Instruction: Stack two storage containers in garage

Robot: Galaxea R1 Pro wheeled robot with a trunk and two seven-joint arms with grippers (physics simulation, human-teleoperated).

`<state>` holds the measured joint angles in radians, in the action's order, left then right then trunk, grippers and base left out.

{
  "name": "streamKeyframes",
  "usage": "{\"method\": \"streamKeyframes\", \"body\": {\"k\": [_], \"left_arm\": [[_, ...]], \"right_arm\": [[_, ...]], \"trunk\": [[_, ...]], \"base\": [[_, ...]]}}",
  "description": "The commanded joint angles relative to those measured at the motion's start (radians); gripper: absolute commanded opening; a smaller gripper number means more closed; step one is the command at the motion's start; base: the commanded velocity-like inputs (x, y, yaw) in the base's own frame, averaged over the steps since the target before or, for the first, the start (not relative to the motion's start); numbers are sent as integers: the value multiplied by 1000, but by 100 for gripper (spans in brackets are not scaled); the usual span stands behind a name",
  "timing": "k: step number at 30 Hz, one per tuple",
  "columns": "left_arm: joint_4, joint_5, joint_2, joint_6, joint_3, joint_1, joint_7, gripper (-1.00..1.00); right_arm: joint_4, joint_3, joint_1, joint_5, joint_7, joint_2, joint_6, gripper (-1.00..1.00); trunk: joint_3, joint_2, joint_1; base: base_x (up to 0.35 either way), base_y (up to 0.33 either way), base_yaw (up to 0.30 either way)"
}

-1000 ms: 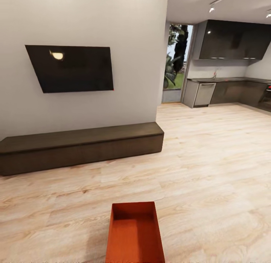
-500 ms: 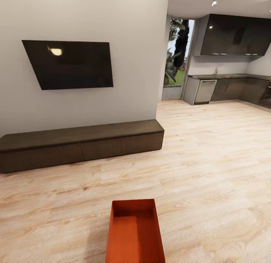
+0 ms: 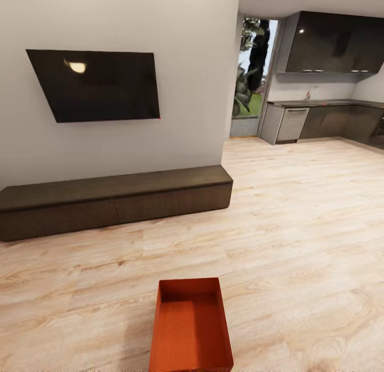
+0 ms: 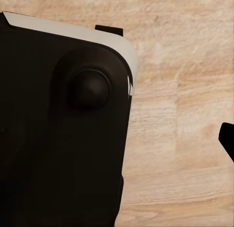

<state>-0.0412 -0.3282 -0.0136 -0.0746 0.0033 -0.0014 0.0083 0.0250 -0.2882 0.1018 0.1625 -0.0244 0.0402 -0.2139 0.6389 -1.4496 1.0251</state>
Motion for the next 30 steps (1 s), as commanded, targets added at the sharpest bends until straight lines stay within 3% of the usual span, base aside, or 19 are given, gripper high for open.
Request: {"method": "streamKeyframes", "body": {"k": [1,30], "left_arm": [[0,-3,0,-2,0,0,1,100],[0,-3,0,-2,0,0,1,100]], "right_arm": [[3,-8,1,10,0,0,-5,100],[3,-9,1,9,-2,0,-5,100]], "trunk": [[2,0,0],[49,0,0]], "base": [[0,0,0],[0,0,0]]}}
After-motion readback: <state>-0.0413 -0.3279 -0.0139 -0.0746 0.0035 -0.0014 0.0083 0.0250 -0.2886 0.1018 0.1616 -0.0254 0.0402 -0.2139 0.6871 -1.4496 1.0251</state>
